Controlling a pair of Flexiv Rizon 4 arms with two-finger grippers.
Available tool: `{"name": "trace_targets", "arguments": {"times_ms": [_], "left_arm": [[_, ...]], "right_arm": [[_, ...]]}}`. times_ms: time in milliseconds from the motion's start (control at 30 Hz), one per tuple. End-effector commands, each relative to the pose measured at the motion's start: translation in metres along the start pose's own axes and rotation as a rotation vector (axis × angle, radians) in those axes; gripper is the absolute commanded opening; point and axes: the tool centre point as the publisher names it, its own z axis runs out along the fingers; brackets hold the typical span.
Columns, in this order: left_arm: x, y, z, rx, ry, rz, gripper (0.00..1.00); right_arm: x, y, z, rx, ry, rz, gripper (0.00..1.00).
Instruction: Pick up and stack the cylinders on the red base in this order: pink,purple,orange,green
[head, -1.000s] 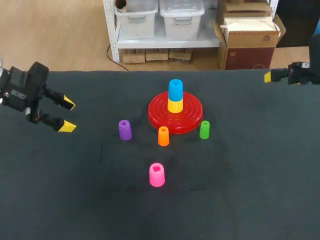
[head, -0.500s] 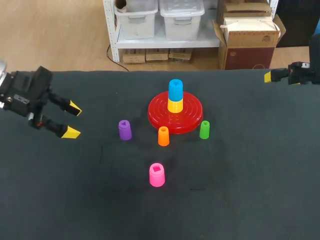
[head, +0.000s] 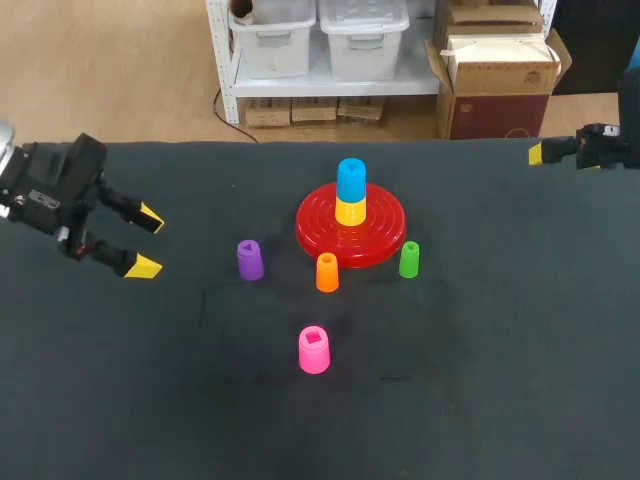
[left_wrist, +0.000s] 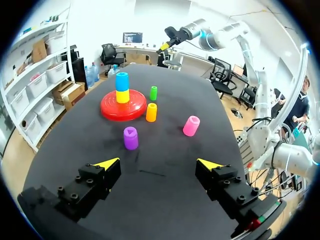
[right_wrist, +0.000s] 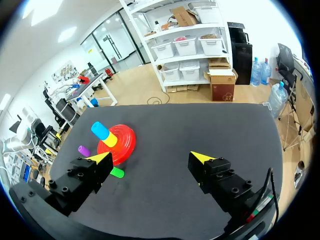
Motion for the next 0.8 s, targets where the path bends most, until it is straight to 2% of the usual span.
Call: {"name": "trace_targets", "arguments": {"times_ms": [33,67,133,233,333,400,500,600,733,800], "left_arm": [[0.001,0.000,0.000,-0.001,-0.002,0.002,1.00],[0.001,0.000,0.000,-0.001,-0.002,0.002,1.00],[0.001,0.000,0.000,-0.001,-0.002,0.002,1.00],[0.001,0.000,0.000,-0.001,-0.002,0.002,1.00],[0.001,0.000,0.000,-0.001,-0.002,0.002,1.00],[0.001,0.000,0.000,-0.001,-0.002,0.002,1.00],[0.001,0.000,0.000,-0.001,-0.002,0.002,1.00],[0.001,0.000,0.000,-0.001,-0.002,0.002,1.00],[0.001,0.000,0.000,-0.001,-0.002,0.002,1.00],[0.001,0.000,0.000,-0.001,-0.002,0.002,1.00]], "right_arm": [[0.000,-0.001,0.000,-0.004,0.000,-0.001,1.00],[0.000,-0.001,0.000,-0.004,0.000,-0.001,1.00],[-0.016,0.017,0.015,-0.060,0.052,-0.070,1.00],[-0.037,0.067,0.049,-0.186,0.205,-0.259,1.00],[-0.038,0.115,0.079,-0.275,0.388,-0.422,1.00],[-0.030,0.149,0.095,-0.343,0.511,-0.557,1.00],[-0.010,0.186,0.110,-0.412,0.684,-0.726,1.00],[0.014,0.215,0.115,-0.472,0.797,-0.854,1.00],[0.042,0.238,0.113,-0.512,0.892,-1.027,1.00],[0.050,0.242,0.110,-0.555,0.883,-1.063,1.00]]}}
